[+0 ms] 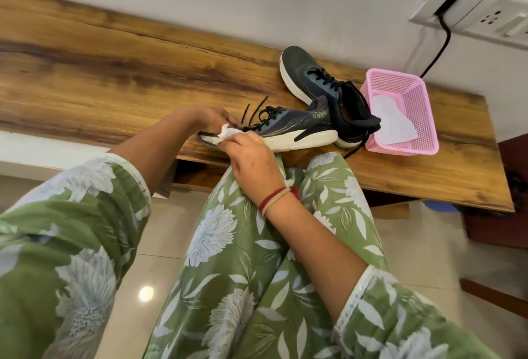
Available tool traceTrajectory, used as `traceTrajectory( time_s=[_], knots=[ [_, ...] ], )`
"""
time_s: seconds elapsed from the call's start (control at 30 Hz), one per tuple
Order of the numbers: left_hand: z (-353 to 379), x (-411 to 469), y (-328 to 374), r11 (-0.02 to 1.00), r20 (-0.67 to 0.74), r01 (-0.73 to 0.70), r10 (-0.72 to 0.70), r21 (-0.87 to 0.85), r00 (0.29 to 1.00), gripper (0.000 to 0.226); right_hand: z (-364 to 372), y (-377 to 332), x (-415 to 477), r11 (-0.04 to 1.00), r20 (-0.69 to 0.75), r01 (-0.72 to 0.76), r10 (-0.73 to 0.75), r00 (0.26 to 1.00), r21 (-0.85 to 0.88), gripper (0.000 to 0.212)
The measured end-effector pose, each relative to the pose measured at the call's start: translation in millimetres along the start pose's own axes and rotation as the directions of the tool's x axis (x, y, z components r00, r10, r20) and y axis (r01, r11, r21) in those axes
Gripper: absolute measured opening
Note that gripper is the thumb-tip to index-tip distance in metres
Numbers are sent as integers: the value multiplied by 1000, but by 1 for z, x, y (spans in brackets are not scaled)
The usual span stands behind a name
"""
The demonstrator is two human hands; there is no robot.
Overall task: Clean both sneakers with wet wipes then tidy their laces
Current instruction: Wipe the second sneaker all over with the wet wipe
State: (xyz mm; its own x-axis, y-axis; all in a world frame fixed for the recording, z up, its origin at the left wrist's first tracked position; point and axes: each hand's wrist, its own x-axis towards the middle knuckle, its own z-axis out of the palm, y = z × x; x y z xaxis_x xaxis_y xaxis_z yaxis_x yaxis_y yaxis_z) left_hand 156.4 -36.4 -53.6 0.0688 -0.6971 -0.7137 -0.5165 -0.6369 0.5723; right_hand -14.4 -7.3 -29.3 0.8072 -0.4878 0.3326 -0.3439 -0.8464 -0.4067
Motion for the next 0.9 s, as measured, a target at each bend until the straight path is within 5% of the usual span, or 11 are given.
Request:
traceTrajectory(
  time_s=[0.2,0.37,0.43,0.5,0.53,0.6,0.67,0.77,0.83,0.9],
  knots=[
    [-4,5,-2,1000,32,6,-5,-26,999,32,2,-12,28,941,389,245,-141,910,-233,28],
    [-6,5,6,998,59,45,-48,51,997,46,13,-42,39,887,429,288,-117,896,-361,28],
    [-6,4,6,998,71,57,-58,18,996,46,5,-36,35,958,373,168,-72,925,-232,29],
    [-6,3,3,997,48,57,-59,49,997,38,-14,-23,24,982,242,-156,128,962,102,30],
    [-5,0,6,993,20,41,-43,112,999,34,-27,-13,15,897,165,-327,289,943,298,28],
    [-1,-6,14,966,-100,-13,40,259,994,38,-53,19,-1,645,34,-537,622,782,543,20],
    [11,-18,27,930,-194,-110,187,349,963,49,-72,62,-13,510,-81,-644,815,574,571,15],
    [38,-41,40,852,-136,-269,362,449,922,59,-83,114,-21,422,-129,-747,899,419,514,19],
    [49,-47,39,730,-115,-254,414,634,903,63,-78,132,-22,411,-87,-810,906,415,418,21],
    [54,-50,36,648,-127,-223,448,728,885,70,-72,134,-22,482,-56,-822,870,489,303,24]
  ],
)
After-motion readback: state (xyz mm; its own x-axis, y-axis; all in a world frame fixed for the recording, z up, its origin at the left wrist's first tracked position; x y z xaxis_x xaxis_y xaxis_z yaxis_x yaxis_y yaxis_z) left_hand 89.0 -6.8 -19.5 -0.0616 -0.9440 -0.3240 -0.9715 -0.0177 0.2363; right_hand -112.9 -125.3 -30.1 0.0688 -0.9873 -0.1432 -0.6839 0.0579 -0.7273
